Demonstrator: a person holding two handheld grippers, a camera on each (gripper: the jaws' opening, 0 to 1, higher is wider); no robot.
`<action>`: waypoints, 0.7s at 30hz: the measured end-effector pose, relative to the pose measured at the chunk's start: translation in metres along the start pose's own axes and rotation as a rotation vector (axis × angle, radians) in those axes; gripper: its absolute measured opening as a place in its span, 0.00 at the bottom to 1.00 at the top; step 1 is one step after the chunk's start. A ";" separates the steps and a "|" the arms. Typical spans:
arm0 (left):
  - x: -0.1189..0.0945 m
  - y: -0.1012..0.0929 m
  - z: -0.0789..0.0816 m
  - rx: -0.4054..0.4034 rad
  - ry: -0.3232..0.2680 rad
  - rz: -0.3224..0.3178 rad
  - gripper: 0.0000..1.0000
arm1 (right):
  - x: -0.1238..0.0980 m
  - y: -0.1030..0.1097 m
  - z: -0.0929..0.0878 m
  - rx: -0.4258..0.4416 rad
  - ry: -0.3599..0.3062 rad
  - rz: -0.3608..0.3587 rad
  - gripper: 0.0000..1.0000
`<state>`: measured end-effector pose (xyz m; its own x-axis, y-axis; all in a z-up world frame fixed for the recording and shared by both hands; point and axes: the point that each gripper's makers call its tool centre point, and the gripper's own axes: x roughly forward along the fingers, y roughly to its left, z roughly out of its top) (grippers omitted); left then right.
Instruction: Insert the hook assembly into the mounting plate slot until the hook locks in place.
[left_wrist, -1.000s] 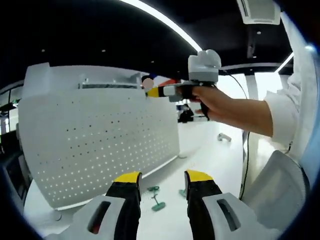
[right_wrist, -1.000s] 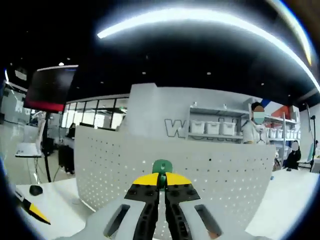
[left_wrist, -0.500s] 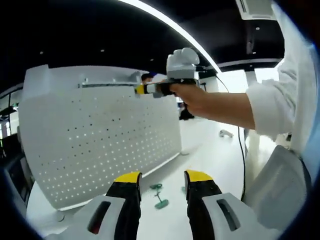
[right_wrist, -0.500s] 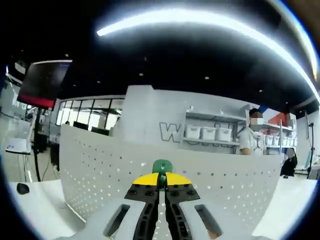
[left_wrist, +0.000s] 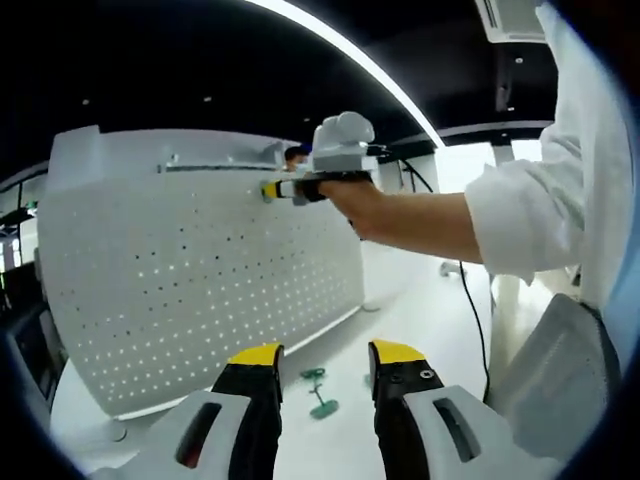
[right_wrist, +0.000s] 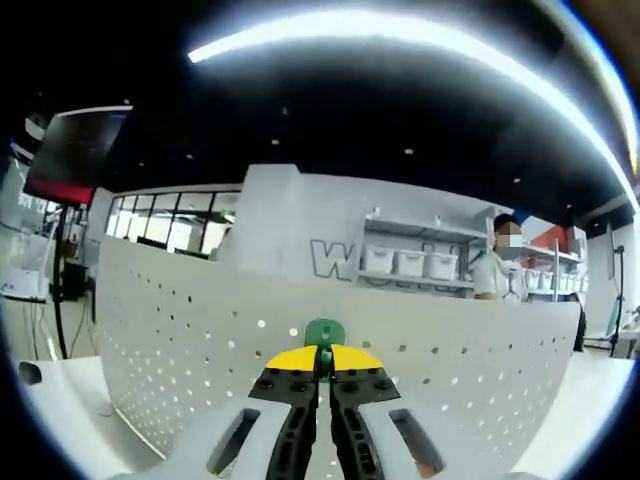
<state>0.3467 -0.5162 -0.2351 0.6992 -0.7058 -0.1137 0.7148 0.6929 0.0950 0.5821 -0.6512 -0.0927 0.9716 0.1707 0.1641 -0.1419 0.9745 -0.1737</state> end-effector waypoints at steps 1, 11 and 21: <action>0.000 0.000 0.000 0.000 0.000 0.000 0.35 | 0.000 0.000 -0.001 -0.006 0.000 -0.001 0.01; 0.001 0.003 -0.001 0.001 0.003 0.003 0.35 | 0.004 0.000 -0.004 -0.021 0.001 -0.012 0.01; 0.001 0.003 -0.001 -0.004 0.003 0.002 0.35 | 0.007 0.000 -0.008 -0.031 0.002 -0.015 0.01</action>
<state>0.3490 -0.5146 -0.2363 0.7003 -0.7042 -0.1169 0.7137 0.6945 0.0911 0.5901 -0.6509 -0.0992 0.9739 0.1560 0.1648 -0.1217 0.9720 -0.2010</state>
